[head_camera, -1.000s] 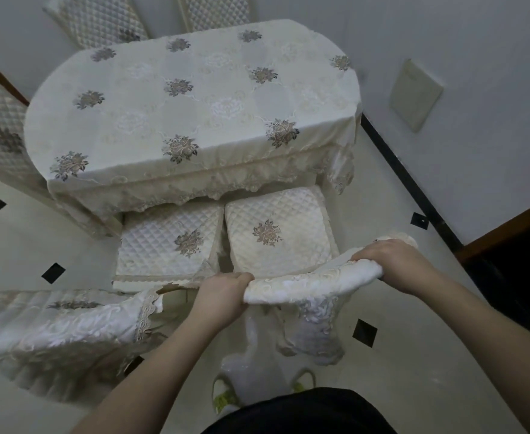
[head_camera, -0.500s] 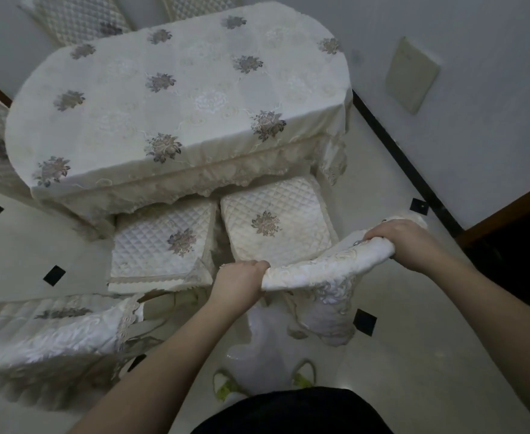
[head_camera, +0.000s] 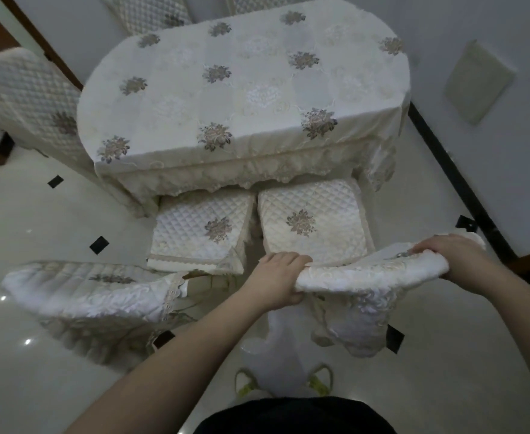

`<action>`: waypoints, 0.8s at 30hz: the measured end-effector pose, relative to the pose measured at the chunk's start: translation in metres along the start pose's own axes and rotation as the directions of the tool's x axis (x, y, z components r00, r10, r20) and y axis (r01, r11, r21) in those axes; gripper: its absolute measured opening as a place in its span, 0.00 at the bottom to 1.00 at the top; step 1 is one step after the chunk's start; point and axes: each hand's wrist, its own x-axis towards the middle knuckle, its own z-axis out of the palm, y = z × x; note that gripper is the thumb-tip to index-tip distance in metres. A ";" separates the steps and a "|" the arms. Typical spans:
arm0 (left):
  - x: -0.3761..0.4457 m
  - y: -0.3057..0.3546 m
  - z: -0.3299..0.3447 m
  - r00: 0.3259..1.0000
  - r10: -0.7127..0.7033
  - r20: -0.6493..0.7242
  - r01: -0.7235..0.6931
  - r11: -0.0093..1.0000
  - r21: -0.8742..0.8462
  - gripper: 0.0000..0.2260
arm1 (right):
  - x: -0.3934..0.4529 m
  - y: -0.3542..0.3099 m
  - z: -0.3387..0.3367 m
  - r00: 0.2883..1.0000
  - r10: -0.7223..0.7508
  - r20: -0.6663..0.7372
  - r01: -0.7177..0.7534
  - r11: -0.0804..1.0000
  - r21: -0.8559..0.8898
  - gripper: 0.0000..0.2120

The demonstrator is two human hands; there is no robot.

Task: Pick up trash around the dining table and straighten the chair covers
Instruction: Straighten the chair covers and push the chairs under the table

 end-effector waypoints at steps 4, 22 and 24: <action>-0.037 -0.031 -0.019 0.997 0.016 -0.080 -0.017 1.000 -0.018 0.32 | -0.022 -0.015 -0.010 0.999 -0.042 0.033 0.042 0.999 0.010 0.28; -0.329 -0.327 -0.069 0.866 -0.446 -0.228 0.420 0.894 -0.152 0.24 | -0.057 -0.501 -0.080 0.783 -0.541 -0.307 0.611 0.763 0.213 0.39; -0.345 -0.354 -0.069 0.904 -0.395 -0.162 0.376 0.916 -0.138 0.28 | -0.057 -0.537 -0.061 0.777 -0.530 -0.340 0.586 0.806 0.085 0.41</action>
